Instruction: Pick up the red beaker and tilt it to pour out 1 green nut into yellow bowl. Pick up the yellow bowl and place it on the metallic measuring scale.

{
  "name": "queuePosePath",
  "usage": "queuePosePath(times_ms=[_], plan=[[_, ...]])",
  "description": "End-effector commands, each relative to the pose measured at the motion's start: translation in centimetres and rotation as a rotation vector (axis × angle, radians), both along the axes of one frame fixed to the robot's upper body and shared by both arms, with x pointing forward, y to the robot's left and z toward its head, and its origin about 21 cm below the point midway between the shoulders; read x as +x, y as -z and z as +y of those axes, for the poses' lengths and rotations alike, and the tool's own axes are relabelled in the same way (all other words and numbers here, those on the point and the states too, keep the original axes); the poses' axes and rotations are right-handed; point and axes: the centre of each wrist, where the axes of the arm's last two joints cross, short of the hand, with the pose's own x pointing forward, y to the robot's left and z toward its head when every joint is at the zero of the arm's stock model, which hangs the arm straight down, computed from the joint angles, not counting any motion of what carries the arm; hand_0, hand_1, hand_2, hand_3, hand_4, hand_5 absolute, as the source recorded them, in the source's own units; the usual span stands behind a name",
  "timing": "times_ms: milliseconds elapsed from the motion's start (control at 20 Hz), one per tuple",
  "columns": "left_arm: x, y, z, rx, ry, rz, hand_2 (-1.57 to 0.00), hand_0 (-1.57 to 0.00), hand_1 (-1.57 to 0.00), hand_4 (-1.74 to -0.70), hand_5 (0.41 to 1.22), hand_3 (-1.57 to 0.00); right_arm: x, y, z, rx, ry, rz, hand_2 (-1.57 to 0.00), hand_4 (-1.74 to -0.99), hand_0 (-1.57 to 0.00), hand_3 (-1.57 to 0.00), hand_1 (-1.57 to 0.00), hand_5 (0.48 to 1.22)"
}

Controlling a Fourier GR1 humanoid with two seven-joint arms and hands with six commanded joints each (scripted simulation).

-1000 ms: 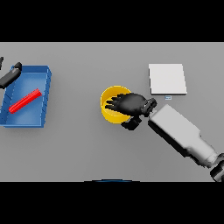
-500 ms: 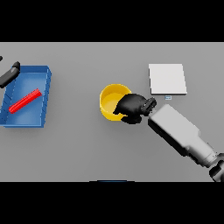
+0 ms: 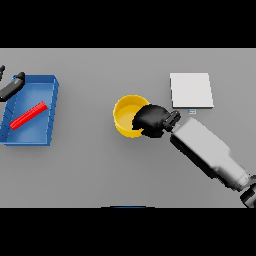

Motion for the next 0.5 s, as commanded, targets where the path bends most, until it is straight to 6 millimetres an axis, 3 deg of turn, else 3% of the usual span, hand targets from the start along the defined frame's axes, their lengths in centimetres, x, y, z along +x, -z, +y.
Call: queuePosePath(times_ms=[0,300,450], plan=[[0.0,0.1,-0.1,-0.009,-0.001,-0.003,0.00,0.00,0.00,-0.72,0.695,0.00,-0.2,-0.4,-0.1,0.007,0.006,0.009,-1.33,-1.727,-1.53,-1.32,-1.53,1.211],[-0.1,0.3,-0.1,0.006,0.002,-0.004,0.00,0.00,0.00,-0.72,0.692,0.00,-0.1,-4.0,-1.4,0.046,0.062,-0.023,-1.43,-1.737,-1.56,-1.23,-1.56,1.218],[0.0,0.1,-0.1,0.013,0.003,-0.002,0.00,0.00,0.00,-0.71,0.686,0.00,0.4,-5.8,-3.0,0.056,0.121,-0.093,-1.46,-1.739,-1.57,-1.18,-1.57,1.220]])
